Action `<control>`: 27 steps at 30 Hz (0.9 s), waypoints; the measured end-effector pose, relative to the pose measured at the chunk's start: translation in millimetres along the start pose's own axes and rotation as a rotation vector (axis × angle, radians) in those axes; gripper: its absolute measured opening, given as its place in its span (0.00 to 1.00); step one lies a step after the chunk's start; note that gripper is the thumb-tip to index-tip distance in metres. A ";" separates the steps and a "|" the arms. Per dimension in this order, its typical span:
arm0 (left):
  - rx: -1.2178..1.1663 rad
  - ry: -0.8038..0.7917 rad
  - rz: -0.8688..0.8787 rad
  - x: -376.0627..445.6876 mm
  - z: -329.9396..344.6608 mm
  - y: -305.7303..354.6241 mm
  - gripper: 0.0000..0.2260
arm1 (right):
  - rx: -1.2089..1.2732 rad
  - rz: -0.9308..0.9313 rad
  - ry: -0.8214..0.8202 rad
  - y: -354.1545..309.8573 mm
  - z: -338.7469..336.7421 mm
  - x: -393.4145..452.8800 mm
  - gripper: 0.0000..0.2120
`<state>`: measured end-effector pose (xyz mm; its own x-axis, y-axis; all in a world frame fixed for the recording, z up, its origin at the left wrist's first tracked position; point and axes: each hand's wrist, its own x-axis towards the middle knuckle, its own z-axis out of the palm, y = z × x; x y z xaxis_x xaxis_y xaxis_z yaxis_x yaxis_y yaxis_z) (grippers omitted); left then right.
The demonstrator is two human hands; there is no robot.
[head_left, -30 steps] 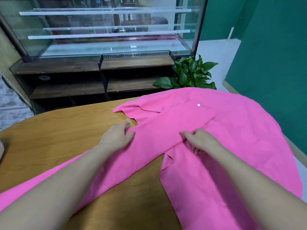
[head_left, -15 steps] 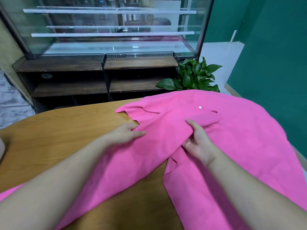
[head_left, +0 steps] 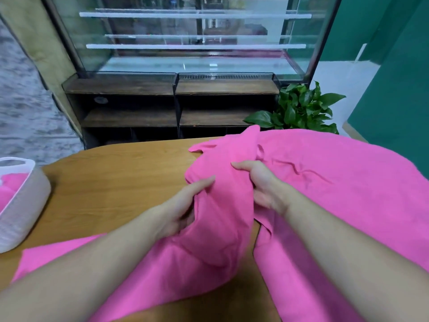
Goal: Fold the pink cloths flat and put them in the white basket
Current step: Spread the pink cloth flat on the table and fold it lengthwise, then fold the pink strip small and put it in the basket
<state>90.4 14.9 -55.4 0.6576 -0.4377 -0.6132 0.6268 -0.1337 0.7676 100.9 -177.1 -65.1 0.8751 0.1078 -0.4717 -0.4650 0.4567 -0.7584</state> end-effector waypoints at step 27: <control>0.130 0.108 0.010 72.7 -135.8 42.6 0.29 | -0.538 -0.035 0.221 39.7 45.9 105.9 0.08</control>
<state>221.6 98.2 -92.5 0.7092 -0.3423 -0.6164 0.5650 -0.2469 0.7872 181.2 -107.1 -124.5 0.8696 -0.1122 -0.4809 -0.4892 -0.0628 -0.8699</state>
